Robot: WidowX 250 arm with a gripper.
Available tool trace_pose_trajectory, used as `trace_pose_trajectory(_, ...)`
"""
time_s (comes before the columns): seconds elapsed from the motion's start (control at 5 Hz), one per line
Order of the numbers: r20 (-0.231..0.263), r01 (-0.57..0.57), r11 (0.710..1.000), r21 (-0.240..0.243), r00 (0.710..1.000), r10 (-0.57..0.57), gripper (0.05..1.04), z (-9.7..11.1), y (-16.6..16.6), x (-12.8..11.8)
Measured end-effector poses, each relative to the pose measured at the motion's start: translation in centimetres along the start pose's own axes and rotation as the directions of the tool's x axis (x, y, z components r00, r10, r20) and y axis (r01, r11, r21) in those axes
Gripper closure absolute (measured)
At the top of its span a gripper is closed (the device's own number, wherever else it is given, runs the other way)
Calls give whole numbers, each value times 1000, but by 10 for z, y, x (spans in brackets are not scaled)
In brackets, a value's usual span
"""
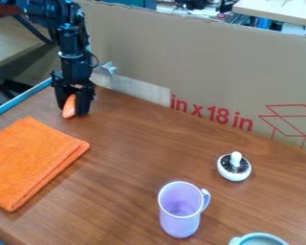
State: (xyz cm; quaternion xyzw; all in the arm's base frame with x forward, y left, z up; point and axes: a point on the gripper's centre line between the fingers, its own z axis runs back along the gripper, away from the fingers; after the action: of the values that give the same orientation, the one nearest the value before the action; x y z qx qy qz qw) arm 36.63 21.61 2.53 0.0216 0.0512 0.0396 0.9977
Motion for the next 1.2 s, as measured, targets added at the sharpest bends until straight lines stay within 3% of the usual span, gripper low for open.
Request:
trace_pose_trajectory(0.2, 2, -15, 1000, 0, 1000, 15, 96, 3, -3, -8)
trace_pose_trajectory(0.4, 37, -37, 999, 2, 999, 37, 80, 23, -5, -10)
trace_pose_trajectory(0.6, 45, -37, 998, 45, 998, 35, 83, 52, -1, -20)
trace_pose_trajectory(0.8, 30, 1, 998, 62, 1000, -2, 83, 67, -19, -41)
trace_pose_trajectory(1.2, 54, 201, 979, 38, 978, -203, 83, 103, -105, -103)
